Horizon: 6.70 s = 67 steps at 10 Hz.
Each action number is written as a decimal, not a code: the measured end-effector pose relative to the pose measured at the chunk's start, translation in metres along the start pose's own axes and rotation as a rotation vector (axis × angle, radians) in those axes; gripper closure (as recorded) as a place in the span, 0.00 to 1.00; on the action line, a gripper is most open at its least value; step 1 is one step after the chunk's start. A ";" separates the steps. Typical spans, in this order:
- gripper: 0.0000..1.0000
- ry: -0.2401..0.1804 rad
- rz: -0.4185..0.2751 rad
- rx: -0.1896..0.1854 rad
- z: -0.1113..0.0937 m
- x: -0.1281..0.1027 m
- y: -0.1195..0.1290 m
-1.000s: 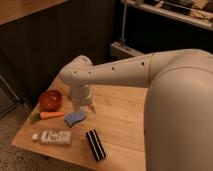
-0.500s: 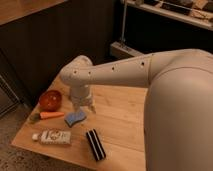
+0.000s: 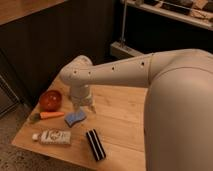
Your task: Drag the ceramic bowl in a circle
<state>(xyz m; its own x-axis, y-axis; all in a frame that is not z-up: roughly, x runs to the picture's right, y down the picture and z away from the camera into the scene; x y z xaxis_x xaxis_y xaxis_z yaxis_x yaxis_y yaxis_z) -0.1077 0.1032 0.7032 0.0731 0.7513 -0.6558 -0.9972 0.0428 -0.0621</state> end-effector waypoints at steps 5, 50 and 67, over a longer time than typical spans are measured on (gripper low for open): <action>0.35 0.000 0.000 0.000 0.000 0.000 0.000; 1.00 -0.018 -0.228 -0.034 0.123 -0.178 0.198; 1.00 -0.074 -0.219 0.095 0.090 -0.279 0.171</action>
<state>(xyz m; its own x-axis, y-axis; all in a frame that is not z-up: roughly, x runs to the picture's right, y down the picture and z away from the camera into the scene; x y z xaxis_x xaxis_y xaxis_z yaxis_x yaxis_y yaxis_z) -0.3002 -0.0392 0.9433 0.2894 0.7637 -0.5771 -0.9552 0.2691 -0.1229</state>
